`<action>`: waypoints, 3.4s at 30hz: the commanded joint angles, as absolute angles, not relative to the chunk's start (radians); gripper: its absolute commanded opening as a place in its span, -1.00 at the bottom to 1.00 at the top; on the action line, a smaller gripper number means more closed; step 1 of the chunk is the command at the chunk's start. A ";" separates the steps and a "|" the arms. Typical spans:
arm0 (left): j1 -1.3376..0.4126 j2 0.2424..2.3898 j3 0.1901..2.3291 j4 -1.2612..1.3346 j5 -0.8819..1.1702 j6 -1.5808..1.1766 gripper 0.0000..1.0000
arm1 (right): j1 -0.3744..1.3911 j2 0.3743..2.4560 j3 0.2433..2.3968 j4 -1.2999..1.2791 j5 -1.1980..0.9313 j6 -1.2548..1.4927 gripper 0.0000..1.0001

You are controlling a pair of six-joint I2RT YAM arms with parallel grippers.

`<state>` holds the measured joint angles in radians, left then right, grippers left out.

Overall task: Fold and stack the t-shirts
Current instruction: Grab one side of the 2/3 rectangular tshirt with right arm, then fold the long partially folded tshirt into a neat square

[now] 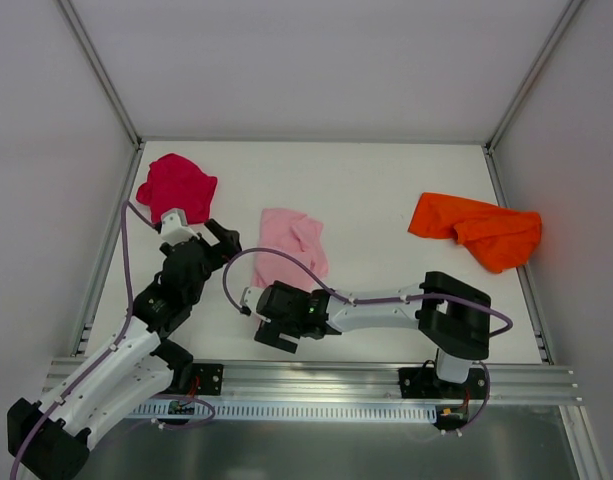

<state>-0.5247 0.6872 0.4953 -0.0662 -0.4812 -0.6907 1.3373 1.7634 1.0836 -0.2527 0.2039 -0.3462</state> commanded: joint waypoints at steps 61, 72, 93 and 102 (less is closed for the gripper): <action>-0.474 0.673 0.449 -0.129 -0.594 -0.790 0.97 | 1.132 1.585 1.213 -0.081 0.511 -0.655 -0.98; -0.474 0.715 0.459 -0.100 -0.606 -0.778 0.98 | 1.103 1.430 1.155 -0.218 0.250 -0.632 -0.98; -0.474 0.967 0.388 0.202 -0.364 -0.739 0.72 | 1.144 1.408 1.137 -0.351 0.149 -0.629 -0.98; -0.474 0.963 0.345 0.169 -0.273 -0.761 -0.66 | 1.140 1.483 1.224 -0.356 0.161 -0.661 -0.98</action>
